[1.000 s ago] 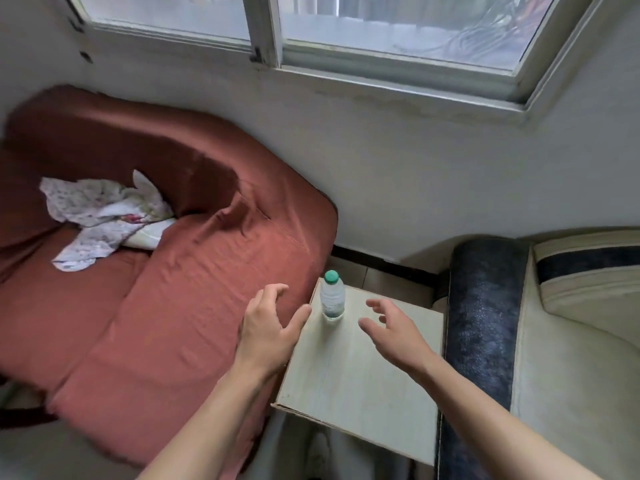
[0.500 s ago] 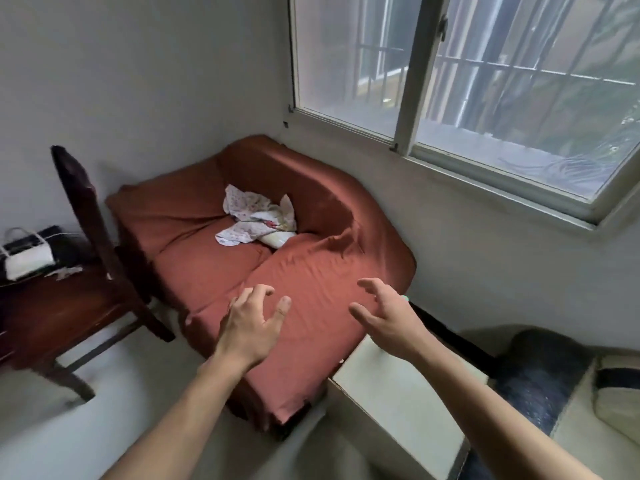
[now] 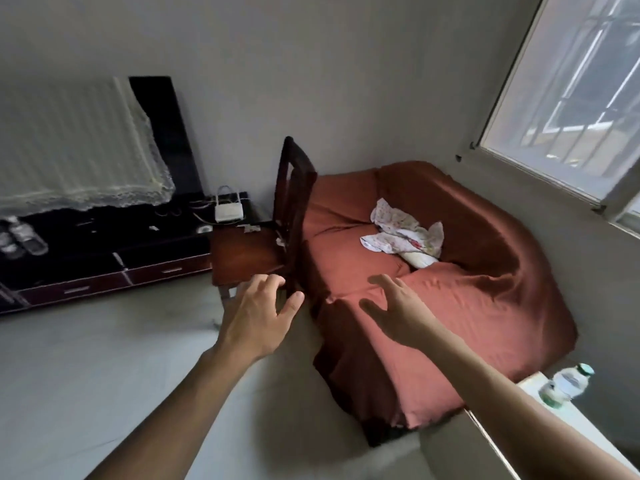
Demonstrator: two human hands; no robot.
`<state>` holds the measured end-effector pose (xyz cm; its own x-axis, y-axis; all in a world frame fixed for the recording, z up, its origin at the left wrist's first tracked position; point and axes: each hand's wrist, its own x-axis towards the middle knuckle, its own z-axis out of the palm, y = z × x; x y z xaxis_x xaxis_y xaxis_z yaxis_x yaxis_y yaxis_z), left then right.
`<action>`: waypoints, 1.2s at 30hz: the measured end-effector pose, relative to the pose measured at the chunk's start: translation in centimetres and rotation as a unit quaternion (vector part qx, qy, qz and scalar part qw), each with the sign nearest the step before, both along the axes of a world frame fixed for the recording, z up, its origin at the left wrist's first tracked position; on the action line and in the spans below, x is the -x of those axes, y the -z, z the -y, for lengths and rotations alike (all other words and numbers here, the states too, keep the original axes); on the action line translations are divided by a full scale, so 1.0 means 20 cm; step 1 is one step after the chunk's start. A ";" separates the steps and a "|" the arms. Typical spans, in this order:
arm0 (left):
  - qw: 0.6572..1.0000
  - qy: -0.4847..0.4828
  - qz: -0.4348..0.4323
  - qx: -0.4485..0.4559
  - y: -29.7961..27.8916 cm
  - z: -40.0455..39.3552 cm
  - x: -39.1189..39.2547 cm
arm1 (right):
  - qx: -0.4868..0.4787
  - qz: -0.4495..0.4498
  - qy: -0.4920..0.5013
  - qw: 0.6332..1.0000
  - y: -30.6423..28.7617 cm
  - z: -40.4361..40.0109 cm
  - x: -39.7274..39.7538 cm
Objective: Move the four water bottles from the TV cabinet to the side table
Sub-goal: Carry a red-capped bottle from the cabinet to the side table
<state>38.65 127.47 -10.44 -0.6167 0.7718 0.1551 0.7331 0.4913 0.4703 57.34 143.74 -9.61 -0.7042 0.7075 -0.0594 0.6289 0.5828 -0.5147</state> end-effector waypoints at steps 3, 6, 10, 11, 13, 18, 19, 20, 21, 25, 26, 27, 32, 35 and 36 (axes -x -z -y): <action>0.998 -0.043 -0.025 0.030 -0.02 0.30 0.27 | -0.004 0.012 -0.051 0.999 -0.01 0.24 0.40; 0.996 -0.080 -0.027 0.042 -0.03 0.58 0.51 | -0.004 0.021 -0.101 0.995 -0.03 0.45 0.74; 0.988 -0.151 -0.017 0.038 -0.01 0.84 0.85 | -0.013 0.032 -0.166 0.985 -0.05 0.61 1.18; 0.985 -0.167 -0.007 0.031 -0.01 0.89 0.94 | -0.013 0.035 -0.182 0.983 -0.05 0.64 1.29; 0.980 -0.196 0.008 0.025 0.01 0.99 1.10 | -0.007 0.037 -0.208 0.978 -0.03 0.70 1.52; 0.963 -0.264 0.017 0.044 0.05 1.13 1.58 | 0.013 0.027 -0.271 0.962 0.05 0.77 2.18; 0.959 -0.280 0.018 0.048 0.05 1.15 1.68 | 0.020 0.023 -0.285 0.958 0.07 0.78 2.31; 0.953 -0.297 0.020 0.050 0.04 1.17 1.79 | 0.028 0.018 -0.299 0.954 0.07 0.79 2.45; 0.948 -0.313 0.023 0.052 0.03 1.19 1.88 | 0.037 0.017 -0.310 0.950 0.07 0.80 2.57; 0.930 -0.361 0.021 0.067 -0.01 1.27 2.24 | 0.046 0.022 -0.356 0.933 0.06 0.83 3.02; 0.926 -0.372 0.018 0.067 -0.03 1.29 2.33 | 0.043 0.023 -0.363 0.931 0.06 0.84 3.13; 0.921 -0.384 0.018 0.064 -0.04 1.31 2.41 | 0.039 0.025 -0.367 0.929 0.05 0.85 3.22; 0.907 -0.419 0.029 0.040 -0.02 1.43 2.78 | 0.050 0.031 -0.392 0.918 0.05 0.96 3.66; 0.904 -0.424 0.036 0.029 0.04 1.54 3.03 | 0.051 0.042 -0.399 0.915 0.09 1.05 3.95; 0.903 -0.427 0.038 0.025 0.07 1.58 3.12 | 0.049 0.043 -0.402 0.913 0.10 1.09 4.05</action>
<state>-23.80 95.96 -11.82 -0.9978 0.0151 0.0649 0.0437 0.8839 0.4657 -23.60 121.98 -11.71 -0.9836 -0.0476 -0.1742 0.0587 0.8281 -0.5575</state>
